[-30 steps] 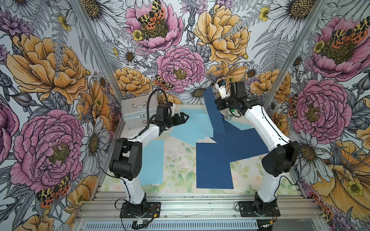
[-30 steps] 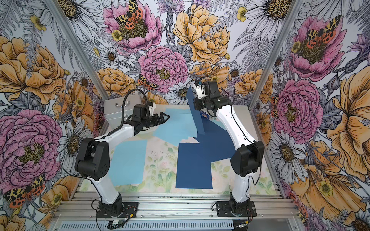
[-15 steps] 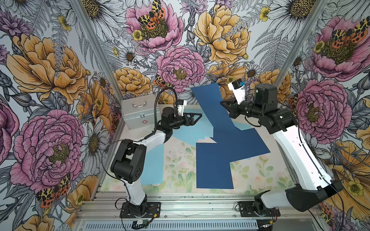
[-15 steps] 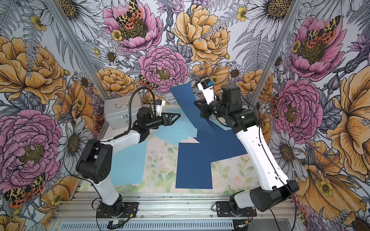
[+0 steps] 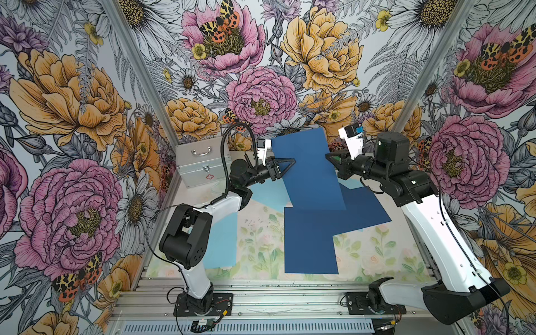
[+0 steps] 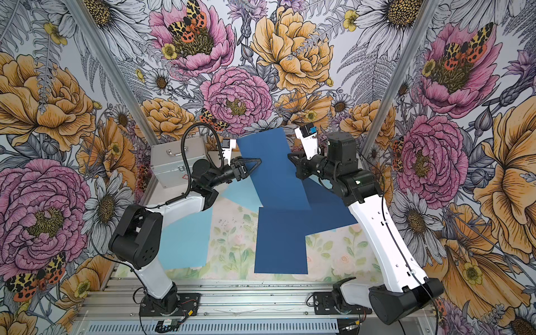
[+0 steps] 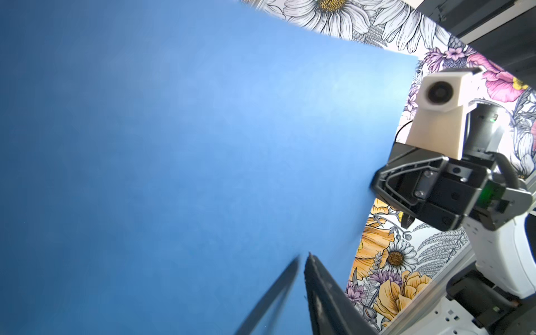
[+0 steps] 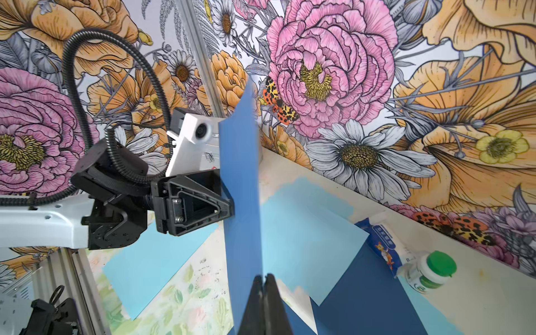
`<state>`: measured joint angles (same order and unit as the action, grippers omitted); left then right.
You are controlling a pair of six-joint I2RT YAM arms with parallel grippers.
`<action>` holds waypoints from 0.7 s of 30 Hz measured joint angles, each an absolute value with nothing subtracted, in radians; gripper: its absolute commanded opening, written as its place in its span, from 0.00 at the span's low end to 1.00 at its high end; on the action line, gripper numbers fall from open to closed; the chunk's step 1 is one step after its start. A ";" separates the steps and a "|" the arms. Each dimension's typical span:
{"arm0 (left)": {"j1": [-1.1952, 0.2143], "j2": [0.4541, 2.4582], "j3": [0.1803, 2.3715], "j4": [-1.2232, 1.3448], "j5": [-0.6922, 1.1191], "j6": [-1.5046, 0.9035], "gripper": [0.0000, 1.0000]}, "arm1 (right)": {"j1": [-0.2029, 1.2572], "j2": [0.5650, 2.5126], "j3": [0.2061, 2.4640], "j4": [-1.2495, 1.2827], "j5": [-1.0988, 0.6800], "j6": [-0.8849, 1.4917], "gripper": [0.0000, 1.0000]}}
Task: Sort the scattered colored papers by color
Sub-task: Pick up the colored paper.
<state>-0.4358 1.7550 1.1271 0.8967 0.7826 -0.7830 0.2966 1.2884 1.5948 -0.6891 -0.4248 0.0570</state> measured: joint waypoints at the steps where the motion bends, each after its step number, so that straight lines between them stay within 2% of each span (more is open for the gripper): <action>1: -0.437 1.753 1.127 0.875 0.783 -0.775 0.48 | 0.288 1.290 1.594 -0.687 -0.418 0.062 0.00; 7: -0.445 1.729 1.126 0.765 0.780 -0.722 0.51 | 0.252 1.294 1.594 -0.659 -0.396 0.090 0.00; 18: -0.455 1.690 1.114 0.697 0.775 -0.677 0.25 | 0.241 1.311 1.576 -0.642 -0.389 0.116 0.00; 21: -0.466 1.689 1.114 0.644 0.763 -0.645 0.12 | 0.241 1.311 1.574 -0.641 -0.389 0.117 0.00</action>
<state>-0.4660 1.6890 1.1145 0.6437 0.7631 -0.6449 0.2405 1.3106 1.5742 -0.6411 -0.3889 0.1165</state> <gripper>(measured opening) 0.184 0.047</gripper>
